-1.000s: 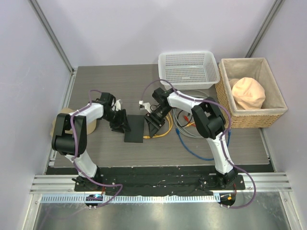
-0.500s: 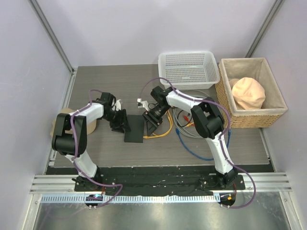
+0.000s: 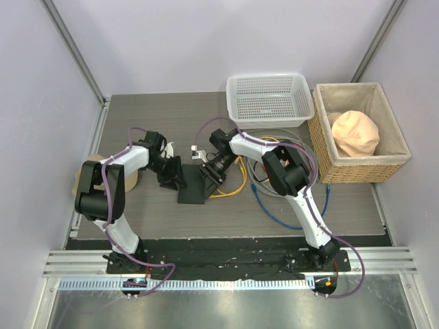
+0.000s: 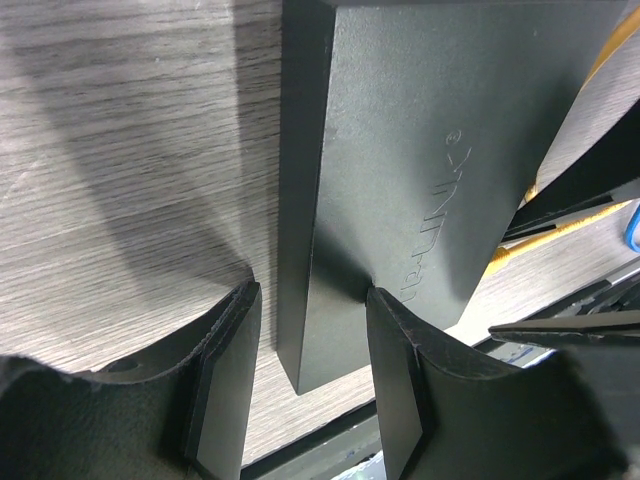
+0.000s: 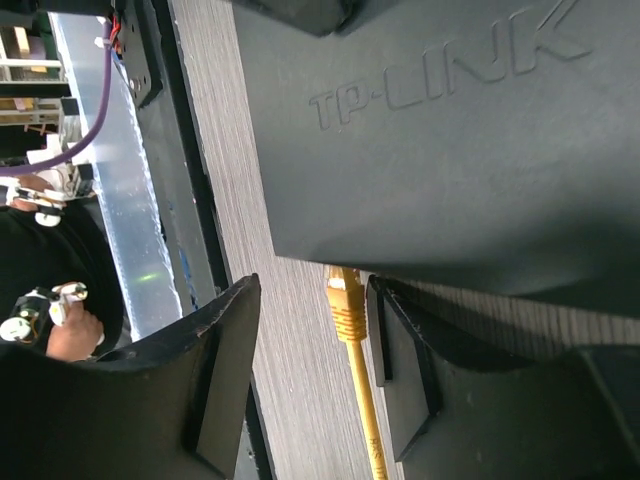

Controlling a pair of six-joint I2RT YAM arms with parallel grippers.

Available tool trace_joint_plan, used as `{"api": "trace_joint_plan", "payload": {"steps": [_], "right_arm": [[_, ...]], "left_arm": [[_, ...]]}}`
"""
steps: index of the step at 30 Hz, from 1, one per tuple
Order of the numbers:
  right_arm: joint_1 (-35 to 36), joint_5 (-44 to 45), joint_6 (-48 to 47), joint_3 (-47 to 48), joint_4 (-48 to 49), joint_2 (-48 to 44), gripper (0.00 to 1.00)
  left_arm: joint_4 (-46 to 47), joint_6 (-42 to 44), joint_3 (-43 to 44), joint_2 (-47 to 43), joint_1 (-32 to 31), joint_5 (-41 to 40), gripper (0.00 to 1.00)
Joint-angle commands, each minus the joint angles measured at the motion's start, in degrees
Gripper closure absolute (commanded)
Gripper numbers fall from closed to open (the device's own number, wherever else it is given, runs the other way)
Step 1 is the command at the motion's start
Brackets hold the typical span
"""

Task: Pull the plug from the switch port

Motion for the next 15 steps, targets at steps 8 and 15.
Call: {"api": "trace_joint_plan", "payload": {"steps": [8, 15], "right_arm": [[1.6, 4.1, 1.0, 0.7, 3.8, 2.2, 0.49], [1.7, 6.5, -0.5, -0.4, 3.5, 2.7, 0.6]], "left_arm": [[1.1, 2.7, -0.6, 0.8, 0.1, -6.5, 0.5], [1.2, 2.7, -0.9, 0.5, 0.1, -6.5, 0.5]]}}
